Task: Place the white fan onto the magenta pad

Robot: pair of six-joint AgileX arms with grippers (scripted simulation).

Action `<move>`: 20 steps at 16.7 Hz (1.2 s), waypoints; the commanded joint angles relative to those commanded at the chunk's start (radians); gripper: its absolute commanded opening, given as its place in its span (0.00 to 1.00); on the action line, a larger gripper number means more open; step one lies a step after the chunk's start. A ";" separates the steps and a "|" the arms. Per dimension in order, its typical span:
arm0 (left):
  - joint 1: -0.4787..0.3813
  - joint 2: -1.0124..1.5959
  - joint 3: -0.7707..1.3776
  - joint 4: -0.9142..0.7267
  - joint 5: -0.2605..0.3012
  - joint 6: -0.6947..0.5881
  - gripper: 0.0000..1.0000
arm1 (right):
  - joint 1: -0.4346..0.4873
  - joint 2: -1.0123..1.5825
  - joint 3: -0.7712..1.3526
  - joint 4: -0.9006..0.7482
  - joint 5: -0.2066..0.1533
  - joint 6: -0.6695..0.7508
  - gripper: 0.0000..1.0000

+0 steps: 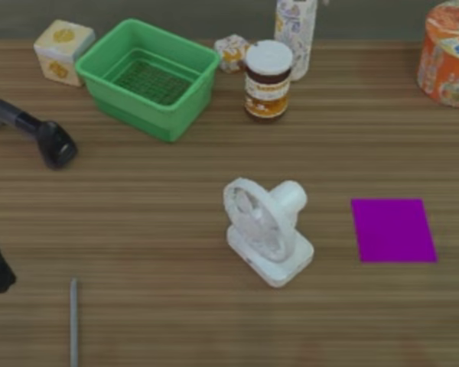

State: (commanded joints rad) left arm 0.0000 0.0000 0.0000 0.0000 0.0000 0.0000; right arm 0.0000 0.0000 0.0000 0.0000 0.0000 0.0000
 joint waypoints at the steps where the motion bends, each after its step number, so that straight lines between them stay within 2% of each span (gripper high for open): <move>1: 0.000 0.000 0.000 0.000 0.000 0.000 1.00 | 0.000 0.000 0.000 0.000 0.000 0.000 1.00; 5: 0.000 0.000 0.000 0.000 0.000 0.000 1.00 | 0.027 0.061 0.058 -0.058 0.000 -0.001 1.00; 9: 0.000 0.000 0.000 0.000 0.000 0.000 1.00 | 0.114 0.290 0.275 -0.246 0.003 -0.001 1.00; 13: 0.000 0.000 0.000 0.000 0.000 0.000 1.00 | 0.239 0.672 0.646 -0.504 0.005 0.006 1.00; 20: 0.000 0.000 0.000 0.000 0.000 0.000 1.00 | 0.484 1.448 1.458 -0.969 -0.002 0.027 1.00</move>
State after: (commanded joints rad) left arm 0.0000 0.0000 0.0000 0.0000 0.0000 0.0000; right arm 0.4840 1.4475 1.4583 -0.9694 -0.0017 0.0270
